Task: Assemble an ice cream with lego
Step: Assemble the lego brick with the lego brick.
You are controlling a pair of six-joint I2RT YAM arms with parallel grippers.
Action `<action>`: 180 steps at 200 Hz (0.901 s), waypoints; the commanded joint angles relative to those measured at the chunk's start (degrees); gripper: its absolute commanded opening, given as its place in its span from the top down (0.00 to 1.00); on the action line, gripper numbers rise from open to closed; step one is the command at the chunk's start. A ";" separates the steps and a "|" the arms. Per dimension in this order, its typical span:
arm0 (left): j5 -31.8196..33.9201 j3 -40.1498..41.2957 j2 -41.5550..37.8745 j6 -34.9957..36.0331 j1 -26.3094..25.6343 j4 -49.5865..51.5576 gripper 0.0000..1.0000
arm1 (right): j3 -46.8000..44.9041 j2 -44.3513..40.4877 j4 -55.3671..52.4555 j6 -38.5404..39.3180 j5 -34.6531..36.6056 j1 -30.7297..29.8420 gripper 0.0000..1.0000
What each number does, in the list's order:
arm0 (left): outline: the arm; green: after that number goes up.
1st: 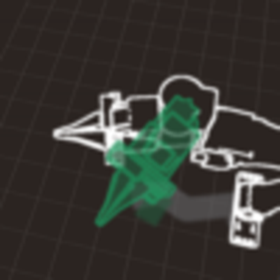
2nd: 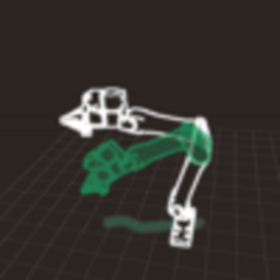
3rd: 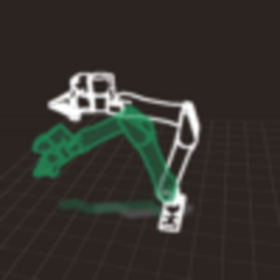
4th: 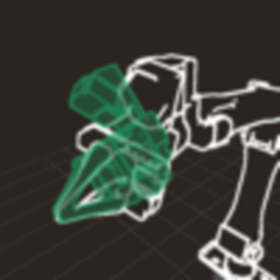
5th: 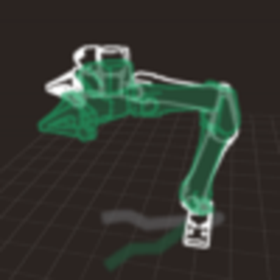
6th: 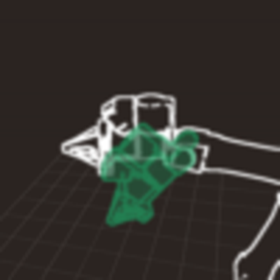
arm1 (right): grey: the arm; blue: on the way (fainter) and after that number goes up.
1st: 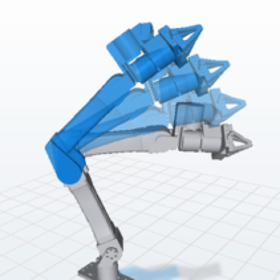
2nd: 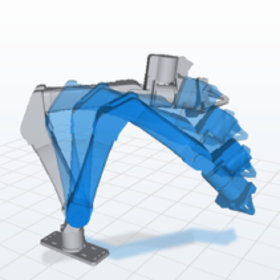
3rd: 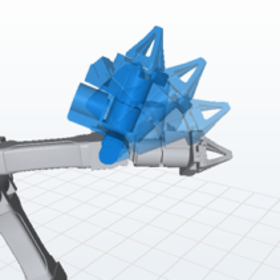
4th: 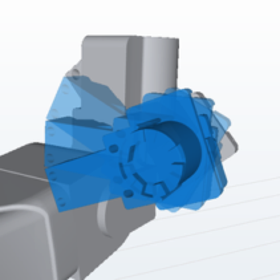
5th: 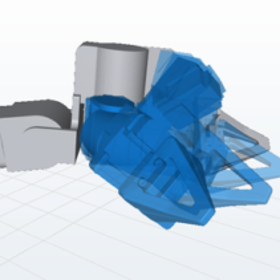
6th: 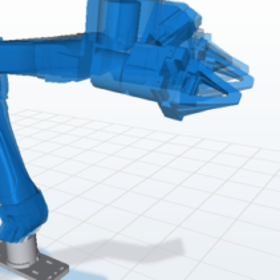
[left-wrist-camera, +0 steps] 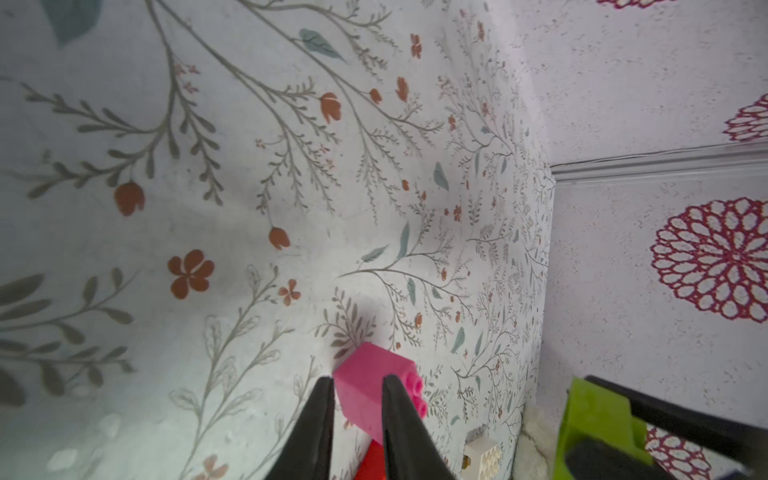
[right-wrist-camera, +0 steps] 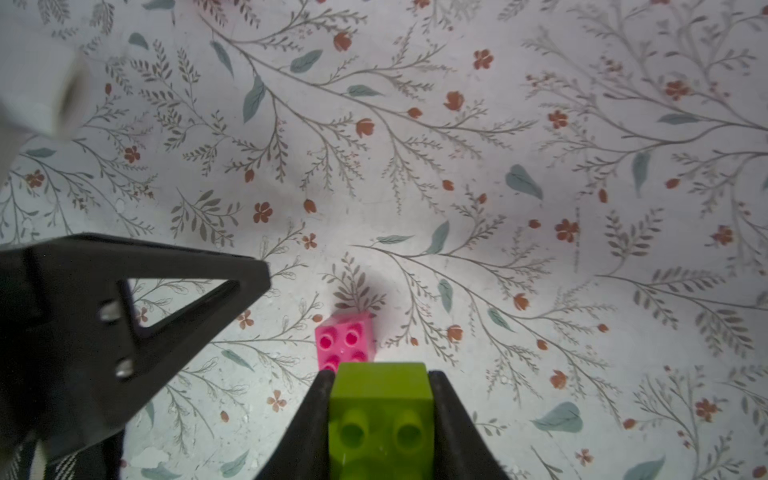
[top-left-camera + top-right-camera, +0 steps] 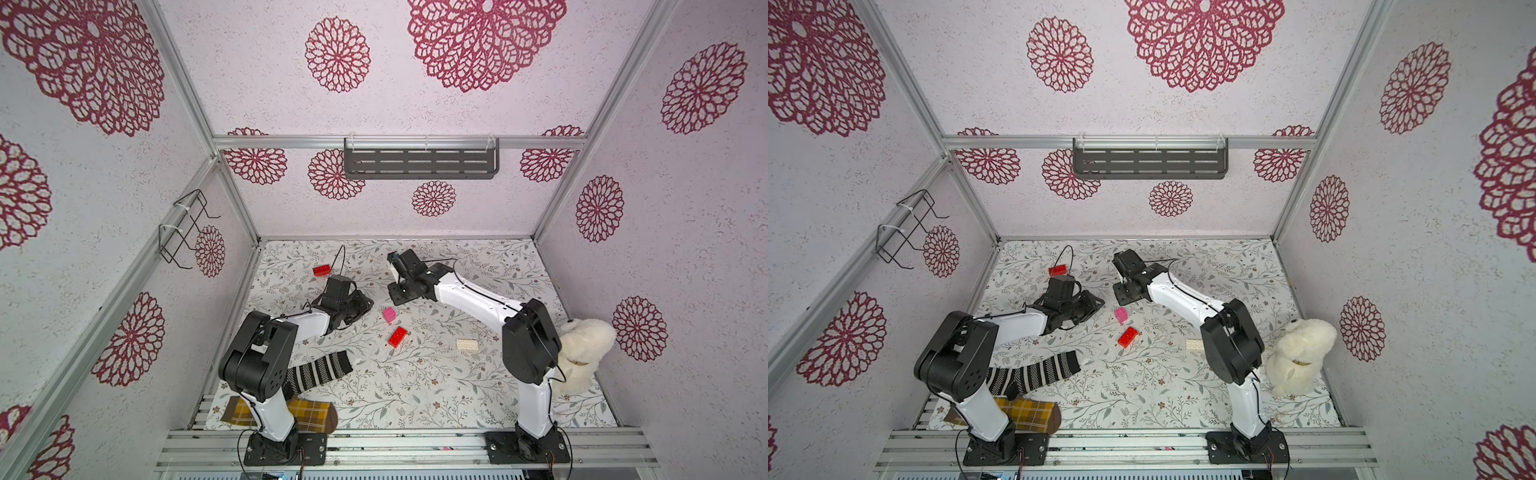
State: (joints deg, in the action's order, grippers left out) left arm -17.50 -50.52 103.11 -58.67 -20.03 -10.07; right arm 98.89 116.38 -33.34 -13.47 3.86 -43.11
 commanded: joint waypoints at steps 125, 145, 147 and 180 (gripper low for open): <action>-5.82 2.08 11.14 -11.01 -0.25 -20.41 0.81 | 22.33 16.51 -21.85 -0.77 5.26 -3.81 1.00; -5.53 2.34 11.24 -11.04 -0.27 -20.54 0.81 | 22.22 16.12 -21.76 -0.68 4.93 -3.95 1.00; -5.47 2.35 11.30 -11.09 -0.27 -20.55 0.81 | 22.20 16.06 -21.76 -0.63 4.87 -3.98 1.00; -5.84 2.09 11.85 -10.94 -0.40 -20.70 0.81 | 20.05 13.89 -19.81 -0.53 3.36 -4.28 1.00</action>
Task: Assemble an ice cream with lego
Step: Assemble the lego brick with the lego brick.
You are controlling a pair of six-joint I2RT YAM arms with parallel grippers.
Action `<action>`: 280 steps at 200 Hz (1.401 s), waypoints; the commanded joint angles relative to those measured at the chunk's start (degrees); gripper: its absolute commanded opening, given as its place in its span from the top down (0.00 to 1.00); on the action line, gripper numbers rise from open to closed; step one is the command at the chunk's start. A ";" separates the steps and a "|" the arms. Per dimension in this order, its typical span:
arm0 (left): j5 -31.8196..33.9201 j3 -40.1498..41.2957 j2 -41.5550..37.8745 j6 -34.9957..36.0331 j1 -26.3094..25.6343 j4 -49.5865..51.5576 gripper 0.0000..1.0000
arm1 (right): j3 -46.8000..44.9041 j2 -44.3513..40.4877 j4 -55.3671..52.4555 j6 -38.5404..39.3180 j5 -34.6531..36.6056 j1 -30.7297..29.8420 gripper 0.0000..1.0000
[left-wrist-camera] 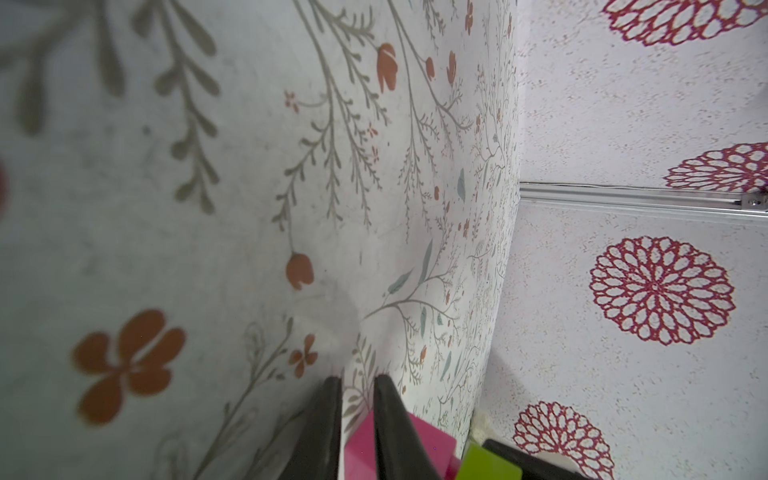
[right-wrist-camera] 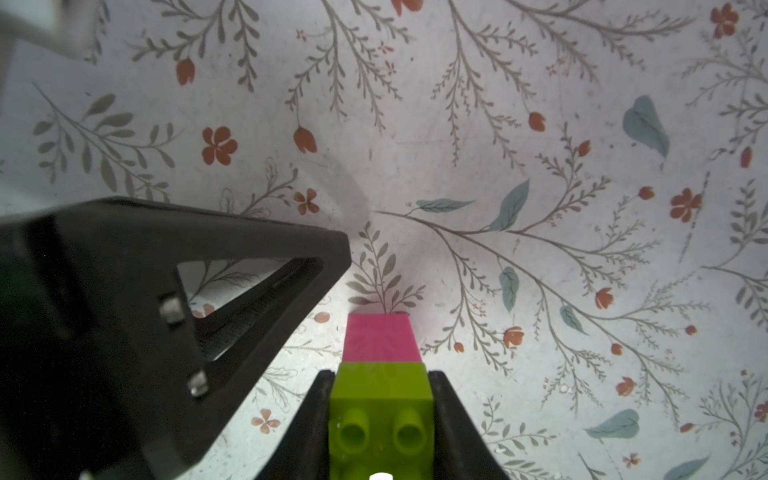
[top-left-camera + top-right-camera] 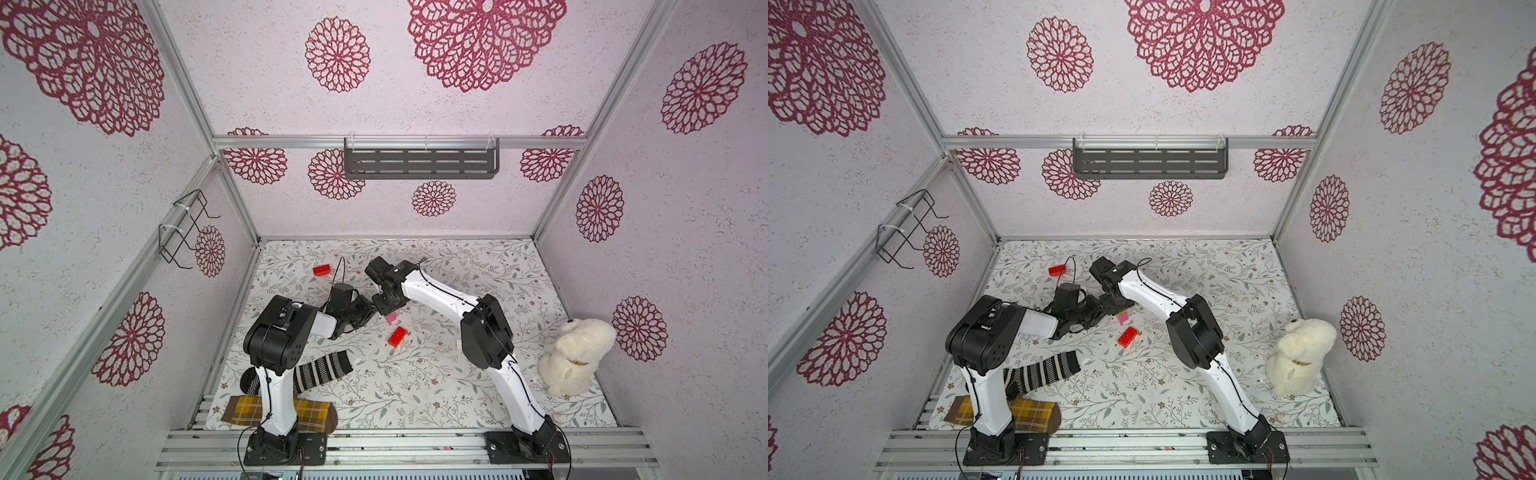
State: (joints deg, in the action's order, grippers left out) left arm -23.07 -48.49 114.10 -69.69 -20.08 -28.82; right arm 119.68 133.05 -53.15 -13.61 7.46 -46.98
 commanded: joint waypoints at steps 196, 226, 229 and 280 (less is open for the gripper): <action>0.22 -0.12 1.30 -0.26 -1.17 -2.11 0.82 | -19.59 -6.40 8.02 -3.36 -3.01 0.13 0.75; 0.23 -0.20 1.35 -0.27 -1.19 -2.01 0.82 | -20.01 -5.76 8.41 -3.19 -3.25 0.58 0.73; 0.22 -0.20 1.38 -0.27 -1.19 -2.03 0.82 | -20.08 -5.71 8.41 -3.15 -3.25 0.58 0.72; 0.35 -0.42 1.04 0.42 -1.22 -1.43 0.81 | -21.35 -7.03 10.26 -3.21 -3.59 1.15 0.54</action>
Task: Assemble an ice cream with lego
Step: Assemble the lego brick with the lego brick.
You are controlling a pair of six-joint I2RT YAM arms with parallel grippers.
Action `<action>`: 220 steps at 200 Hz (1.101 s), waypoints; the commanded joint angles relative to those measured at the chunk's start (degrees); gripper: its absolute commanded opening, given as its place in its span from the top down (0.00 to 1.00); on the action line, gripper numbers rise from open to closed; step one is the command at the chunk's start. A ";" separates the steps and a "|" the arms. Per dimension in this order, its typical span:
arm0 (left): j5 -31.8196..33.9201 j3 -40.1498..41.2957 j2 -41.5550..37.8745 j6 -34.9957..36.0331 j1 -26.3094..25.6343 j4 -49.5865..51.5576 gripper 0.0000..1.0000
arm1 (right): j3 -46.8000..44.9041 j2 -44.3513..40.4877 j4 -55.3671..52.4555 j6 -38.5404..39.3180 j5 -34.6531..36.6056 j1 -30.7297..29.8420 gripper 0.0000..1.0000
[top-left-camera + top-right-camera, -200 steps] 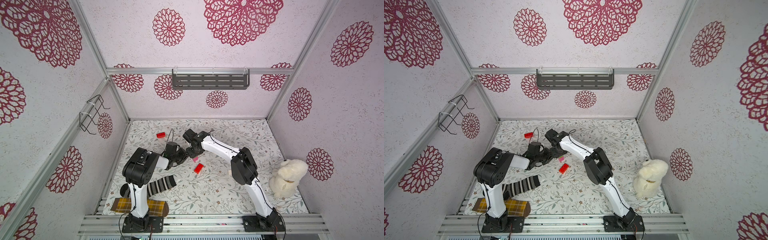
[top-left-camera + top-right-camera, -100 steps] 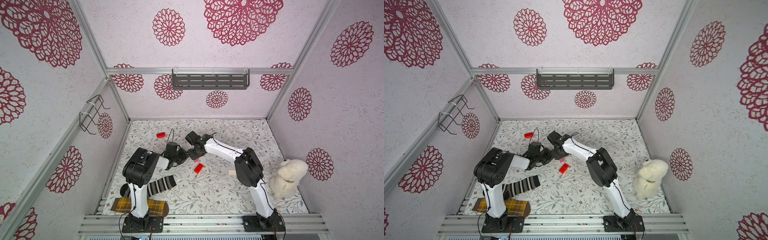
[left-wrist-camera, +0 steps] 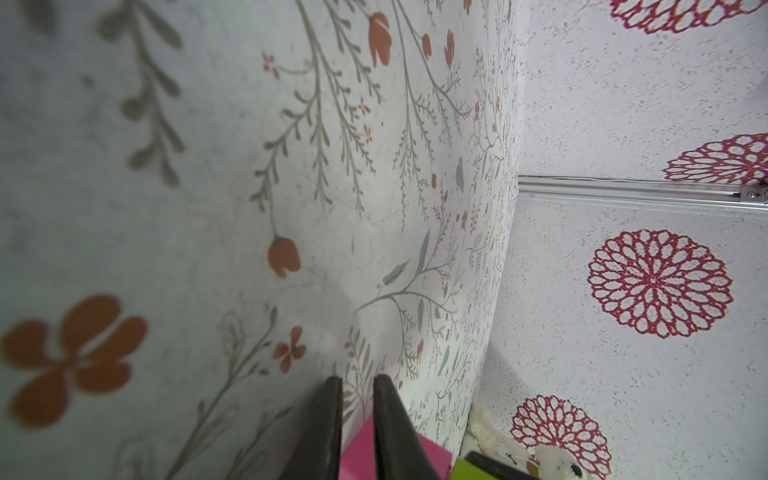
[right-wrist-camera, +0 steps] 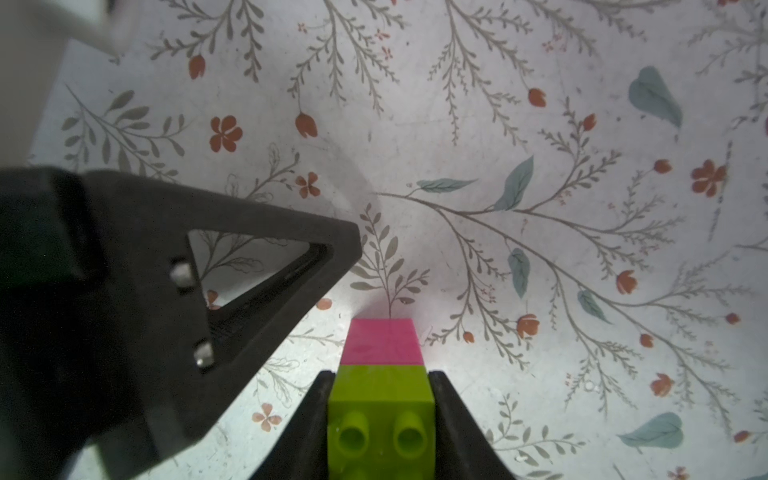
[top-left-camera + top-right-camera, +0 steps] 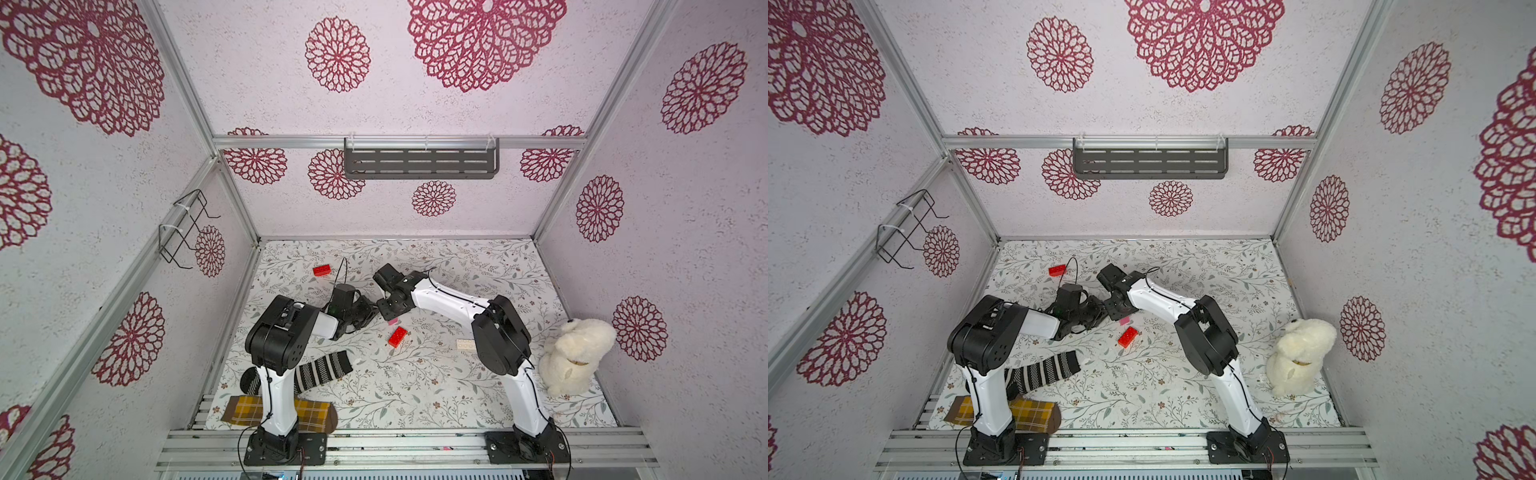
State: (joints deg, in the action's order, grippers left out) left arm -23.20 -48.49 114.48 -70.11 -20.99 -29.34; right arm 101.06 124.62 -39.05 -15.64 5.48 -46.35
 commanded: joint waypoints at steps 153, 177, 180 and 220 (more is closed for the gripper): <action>8.47 -3.00 -9.66 12.46 -0.80 15.67 0.79 | -13.43 -17.77 15.47 -5.12 -22.76 7.55 0.06; 12.36 -6.21 -13.26 19.13 -2.60 24.88 0.76 | -22.80 -24.00 25.12 -8.73 -36.19 13.04 0.07; 12.73 -6.83 -13.45 19.84 -2.91 26.07 0.76 | -23.77 -24.42 26.33 -9.23 -38.16 13.78 0.07; 15.65 -11.18 -15.91 24.64 -7.86 33.61 0.70 | -34.02 -24.12 36.15 -12.20 -51.80 20.48 0.10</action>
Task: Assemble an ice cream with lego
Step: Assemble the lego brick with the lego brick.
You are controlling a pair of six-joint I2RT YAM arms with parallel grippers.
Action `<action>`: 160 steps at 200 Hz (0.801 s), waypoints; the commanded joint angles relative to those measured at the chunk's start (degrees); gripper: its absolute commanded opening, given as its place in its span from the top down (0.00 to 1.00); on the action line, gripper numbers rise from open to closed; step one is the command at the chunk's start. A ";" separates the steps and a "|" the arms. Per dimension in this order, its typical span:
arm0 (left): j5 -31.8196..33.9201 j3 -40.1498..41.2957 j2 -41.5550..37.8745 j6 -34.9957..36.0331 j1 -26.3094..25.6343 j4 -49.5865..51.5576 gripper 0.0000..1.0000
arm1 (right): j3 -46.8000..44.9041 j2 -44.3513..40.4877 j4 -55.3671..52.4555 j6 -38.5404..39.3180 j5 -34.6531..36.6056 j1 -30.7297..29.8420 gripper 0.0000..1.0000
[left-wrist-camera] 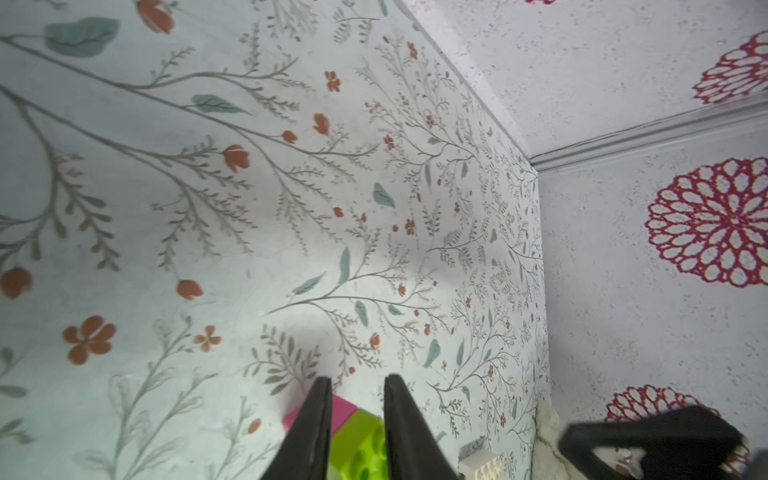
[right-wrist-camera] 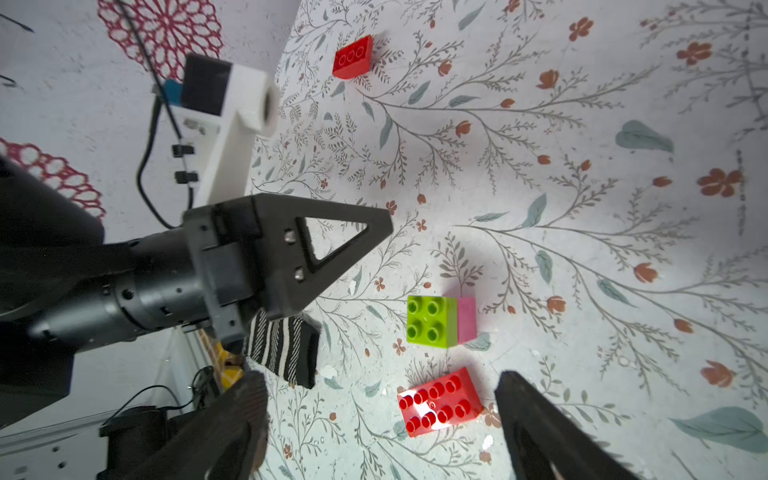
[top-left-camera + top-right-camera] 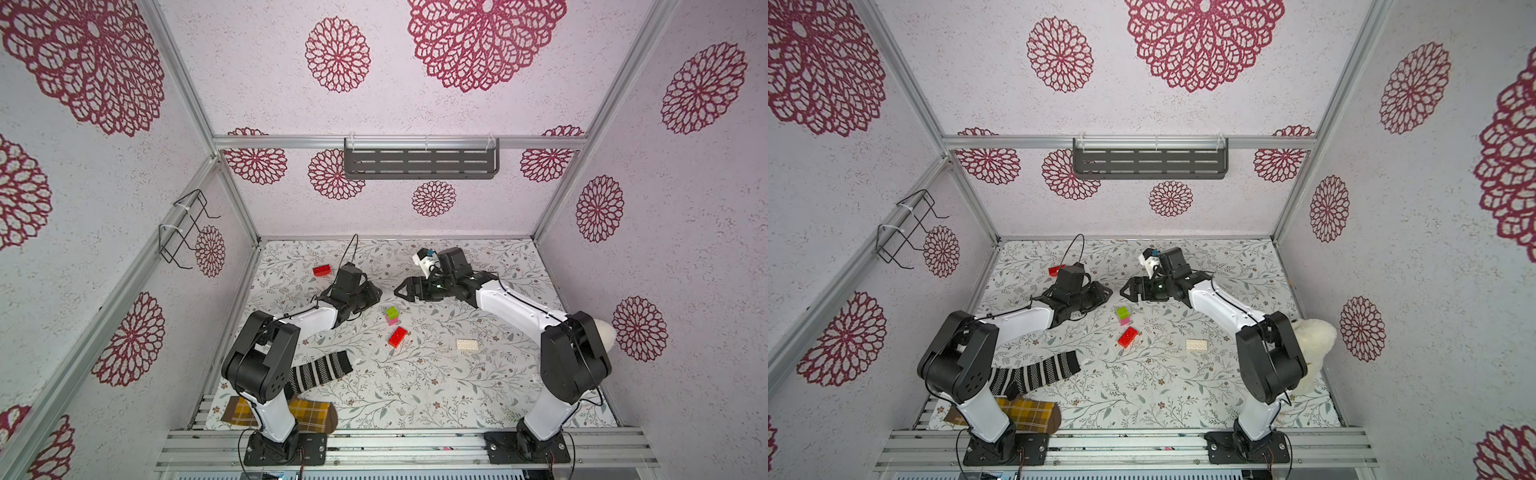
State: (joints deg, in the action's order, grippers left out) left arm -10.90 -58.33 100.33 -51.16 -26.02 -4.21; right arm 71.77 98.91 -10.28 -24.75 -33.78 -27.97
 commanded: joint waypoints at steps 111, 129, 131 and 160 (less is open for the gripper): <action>-14.27 12.07 -1.06 -16.45 1.73 -18.36 0.54 | -4.41 15.33 19.02 -8.91 -21.49 3.88 0.16; -15.23 12.18 0.47 -17.60 2.02 -20.00 0.54 | -3.76 17.12 19.71 -10.12 -21.35 3.88 0.20; -15.19 12.14 0.48 -17.54 2.03 -19.93 0.54 | -3.64 17.17 19.69 -10.20 -21.33 3.84 0.20; -14.93 10.78 0.75 -15.49 2.09 -15.93 0.55 | -2.99 18.92 20.87 -11.50 -21.45 3.82 0.25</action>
State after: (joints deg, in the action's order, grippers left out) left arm -23.55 -46.19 101.08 -66.35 -24.05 -17.98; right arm 66.87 117.38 7.99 -34.20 -53.28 -24.36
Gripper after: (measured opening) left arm 0.453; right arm 0.773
